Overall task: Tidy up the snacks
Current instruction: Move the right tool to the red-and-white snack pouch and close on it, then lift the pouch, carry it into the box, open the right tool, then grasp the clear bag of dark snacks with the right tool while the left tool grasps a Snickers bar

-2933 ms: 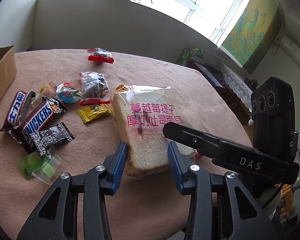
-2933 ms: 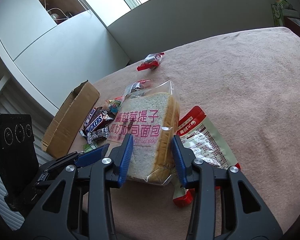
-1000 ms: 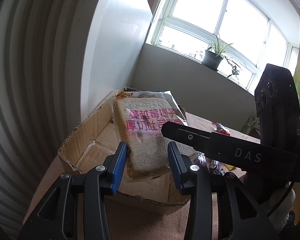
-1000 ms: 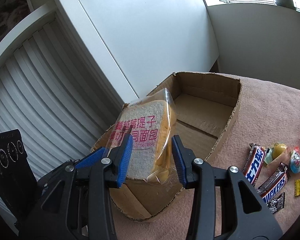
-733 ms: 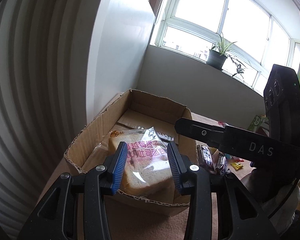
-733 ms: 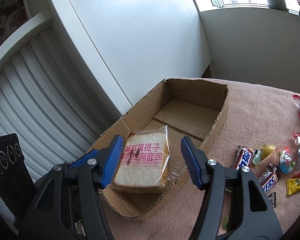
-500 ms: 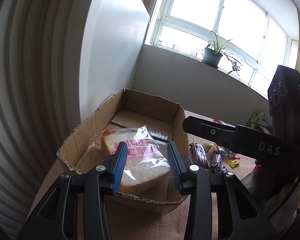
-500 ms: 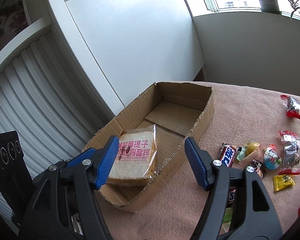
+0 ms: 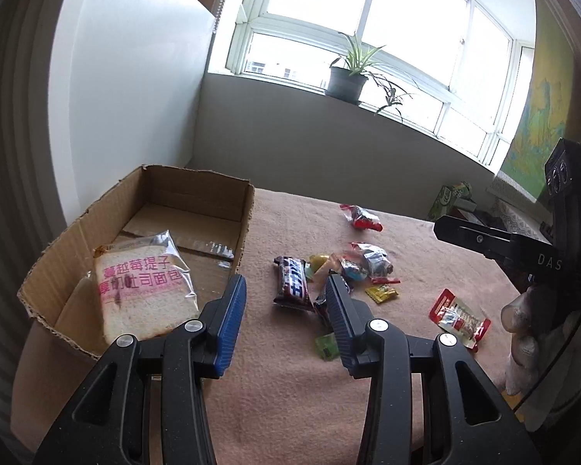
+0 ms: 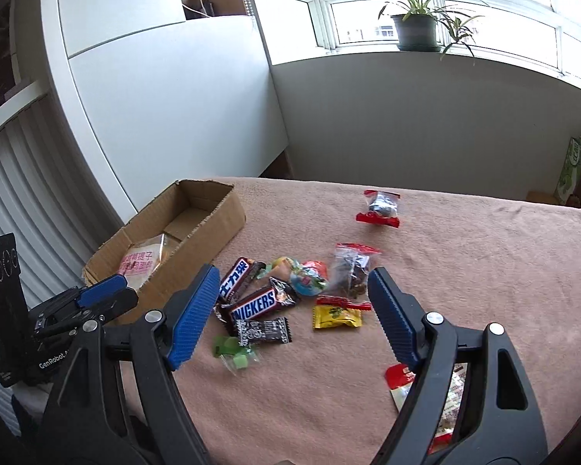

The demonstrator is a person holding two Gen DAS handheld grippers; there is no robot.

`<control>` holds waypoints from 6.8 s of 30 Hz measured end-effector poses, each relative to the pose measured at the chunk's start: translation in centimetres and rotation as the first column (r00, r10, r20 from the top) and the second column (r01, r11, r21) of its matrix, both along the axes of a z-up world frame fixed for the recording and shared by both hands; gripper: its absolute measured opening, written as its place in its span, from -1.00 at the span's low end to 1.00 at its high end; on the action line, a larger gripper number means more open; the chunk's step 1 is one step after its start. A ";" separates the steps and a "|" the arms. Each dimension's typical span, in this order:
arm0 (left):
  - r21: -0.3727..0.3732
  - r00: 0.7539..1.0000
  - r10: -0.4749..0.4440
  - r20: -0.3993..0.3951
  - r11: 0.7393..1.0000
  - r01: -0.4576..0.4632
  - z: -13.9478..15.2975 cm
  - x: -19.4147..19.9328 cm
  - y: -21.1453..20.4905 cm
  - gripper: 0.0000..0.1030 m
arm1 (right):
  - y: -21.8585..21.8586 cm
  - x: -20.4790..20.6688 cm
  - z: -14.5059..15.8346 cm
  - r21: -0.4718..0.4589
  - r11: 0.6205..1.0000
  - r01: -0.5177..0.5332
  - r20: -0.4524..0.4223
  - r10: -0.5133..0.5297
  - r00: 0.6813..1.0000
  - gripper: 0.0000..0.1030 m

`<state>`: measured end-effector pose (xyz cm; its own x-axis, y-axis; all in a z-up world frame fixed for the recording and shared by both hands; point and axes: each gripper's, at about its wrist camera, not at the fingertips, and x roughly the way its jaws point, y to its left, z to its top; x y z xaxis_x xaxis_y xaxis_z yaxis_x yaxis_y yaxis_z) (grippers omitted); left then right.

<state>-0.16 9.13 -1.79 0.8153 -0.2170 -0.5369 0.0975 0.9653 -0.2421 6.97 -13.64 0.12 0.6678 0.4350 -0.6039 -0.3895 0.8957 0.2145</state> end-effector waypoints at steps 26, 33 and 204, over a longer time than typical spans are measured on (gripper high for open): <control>0.236 0.943 -0.269 -0.197 0.920 0.312 -5.6 2.1 -9.9 -0.19 | -10.1 -1.6 -7.7 -0.244 0.969 0.034 -0.155 -0.073 0.985 0.72; 0.297 0.948 -0.263 -0.179 0.904 0.307 -5.4 2.5 -10.5 -0.19 | -8.8 -1.4 -8.1 -0.292 0.956 -0.006 -0.146 -0.038 0.989 0.73; 0.190 0.979 -0.134 -0.152 0.968 0.162 -3.6 7.3 -8.9 -0.09 | 1.0 11.4 -8.5 0.012 1.000 0.018 -0.284 -0.014 0.959 0.50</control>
